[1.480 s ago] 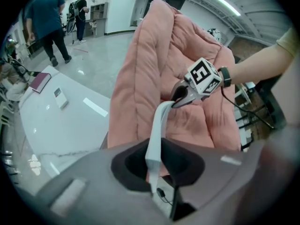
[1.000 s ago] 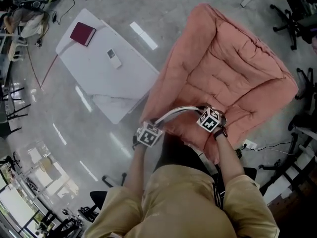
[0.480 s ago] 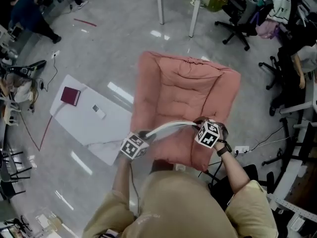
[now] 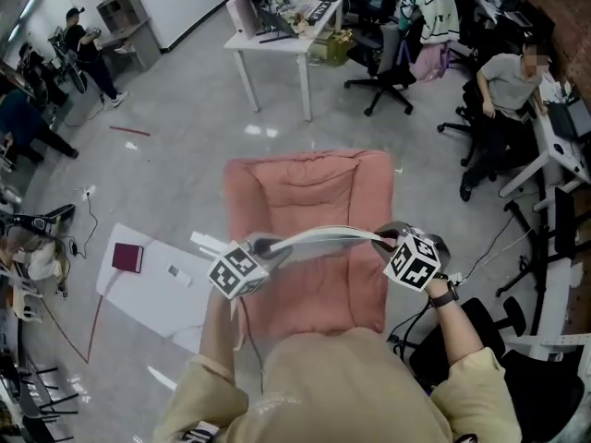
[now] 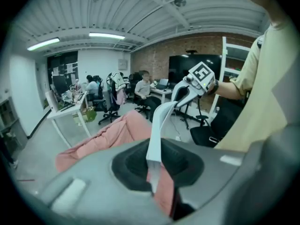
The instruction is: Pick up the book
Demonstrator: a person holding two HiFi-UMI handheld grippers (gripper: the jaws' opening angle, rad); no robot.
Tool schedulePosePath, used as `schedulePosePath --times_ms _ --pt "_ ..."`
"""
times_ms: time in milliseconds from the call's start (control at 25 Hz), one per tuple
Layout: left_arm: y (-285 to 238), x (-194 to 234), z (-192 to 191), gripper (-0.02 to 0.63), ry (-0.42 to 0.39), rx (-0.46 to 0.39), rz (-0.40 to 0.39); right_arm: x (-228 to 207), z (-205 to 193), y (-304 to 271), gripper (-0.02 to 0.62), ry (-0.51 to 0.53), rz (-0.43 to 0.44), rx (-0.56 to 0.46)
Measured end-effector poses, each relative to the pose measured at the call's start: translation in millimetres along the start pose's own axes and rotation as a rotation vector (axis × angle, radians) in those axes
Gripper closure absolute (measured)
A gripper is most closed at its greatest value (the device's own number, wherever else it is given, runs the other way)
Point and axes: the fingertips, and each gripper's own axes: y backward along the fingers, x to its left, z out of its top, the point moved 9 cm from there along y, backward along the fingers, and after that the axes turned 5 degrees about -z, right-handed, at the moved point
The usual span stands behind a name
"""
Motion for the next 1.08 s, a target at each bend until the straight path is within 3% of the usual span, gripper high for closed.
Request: schedulePosePath --times_ms 160,320,640,1080 --pt "2.3 -1.2 31.2 0.557 -0.1 -0.012 -0.024 -4.2 -1.8 32.2 0.549 -0.009 -0.083 -0.025" --pt "-2.7 -0.3 46.5 0.557 -0.138 -0.033 -0.023 -5.1 -7.8 48.4 0.549 -0.024 -0.119 -0.027" --pt "-10.7 -0.8 56.5 0.557 -0.135 -0.059 -0.03 -6.6 -13.5 60.2 0.549 -0.039 -0.13 -0.004" --pt "-19.0 9.5 37.6 0.555 -0.124 -0.062 -0.045 1.2 -11.9 52.2 0.549 -0.041 -0.132 0.035"
